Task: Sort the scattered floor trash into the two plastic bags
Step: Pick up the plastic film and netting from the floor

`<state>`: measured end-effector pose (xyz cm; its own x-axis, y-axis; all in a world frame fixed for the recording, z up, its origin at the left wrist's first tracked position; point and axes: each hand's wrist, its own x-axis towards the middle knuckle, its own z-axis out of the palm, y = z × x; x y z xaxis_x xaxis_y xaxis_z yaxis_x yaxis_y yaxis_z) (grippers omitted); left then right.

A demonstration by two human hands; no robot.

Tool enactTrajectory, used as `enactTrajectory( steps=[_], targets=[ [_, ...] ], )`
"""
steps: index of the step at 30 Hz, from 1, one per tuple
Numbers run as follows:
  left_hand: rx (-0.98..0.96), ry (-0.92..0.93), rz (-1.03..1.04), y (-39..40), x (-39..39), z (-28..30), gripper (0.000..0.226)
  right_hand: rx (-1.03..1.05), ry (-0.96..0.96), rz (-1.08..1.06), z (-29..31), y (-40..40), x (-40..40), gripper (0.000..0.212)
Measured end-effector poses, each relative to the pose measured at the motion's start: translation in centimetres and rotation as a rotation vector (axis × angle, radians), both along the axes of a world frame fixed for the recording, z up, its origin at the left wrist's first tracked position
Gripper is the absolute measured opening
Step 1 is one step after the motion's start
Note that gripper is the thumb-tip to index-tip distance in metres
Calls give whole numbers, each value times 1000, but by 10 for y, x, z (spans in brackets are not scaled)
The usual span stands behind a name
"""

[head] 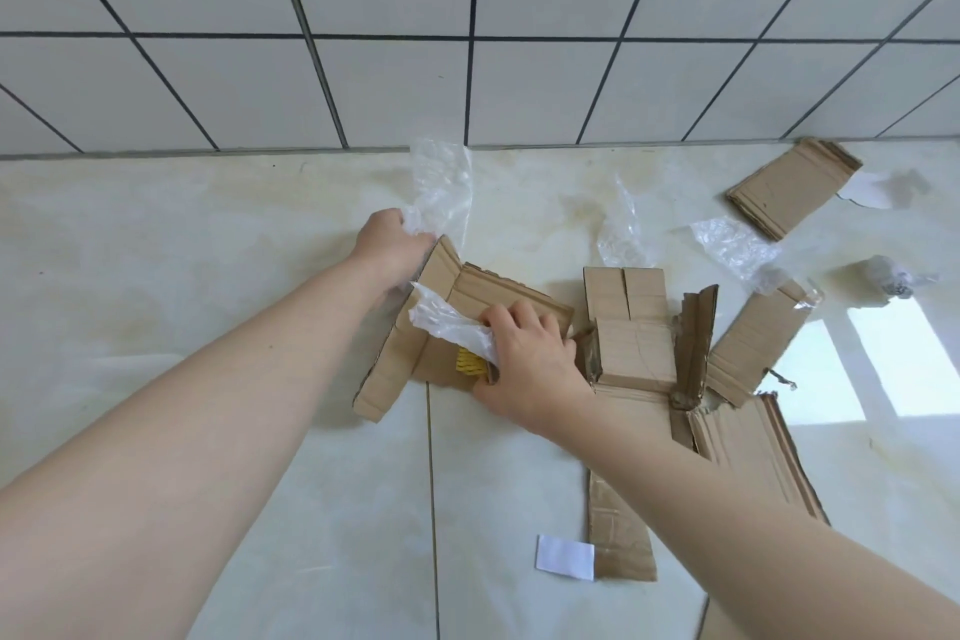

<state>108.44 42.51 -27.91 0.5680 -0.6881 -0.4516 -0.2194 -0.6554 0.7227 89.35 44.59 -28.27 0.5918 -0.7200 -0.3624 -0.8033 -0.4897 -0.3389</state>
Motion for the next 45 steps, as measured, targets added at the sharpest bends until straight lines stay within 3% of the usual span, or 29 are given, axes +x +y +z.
enactTrajectory(
  steps=[4, 7, 11, 14, 20, 25, 29, 35, 37, 40, 45],
  targets=[
    [25, -139, -2, -3, -7, -3, 21, -32, 30, 45, 1, 5, 1, 47],
    [41, -194, 42, -3, -6, -5, 43, -41, 46, 95, 1, 10, -1, 46],
    [12, -247, 81, 4, -4, -6, 18, -39, 96, 184, 1, 17, -6, 48],
    [-11, -175, 135, 11, -2, -7, 37, -23, 127, 208, 4, 17, -6, 49],
    [-92, -259, 97, 28, 3, 2, 34, -17, 118, 272, 12, 11, -10, 45],
    [-158, -408, 88, 46, 5, 13, 33, 100, 15, 175, 16, 9, -24, 44],
    [-200, -421, 168, 56, 10, 18, 26, 144, -89, 53, 16, 10, -34, 37],
    [-263, -307, 253, 77, 0, 36, 22, 458, -289, -242, 30, 10, -46, 21],
    [-256, -301, 258, 92, -8, 39, 20, 528, -336, -293, 35, 14, -51, 7],
    [-258, -270, 258, 115, -13, 39, 18, 636, -414, -355, 46, 22, -54, 28],
    [-266, -102, 310, 162, -19, 60, 26, 668, -454, -395, 73, 33, -56, 5]
  ],
)
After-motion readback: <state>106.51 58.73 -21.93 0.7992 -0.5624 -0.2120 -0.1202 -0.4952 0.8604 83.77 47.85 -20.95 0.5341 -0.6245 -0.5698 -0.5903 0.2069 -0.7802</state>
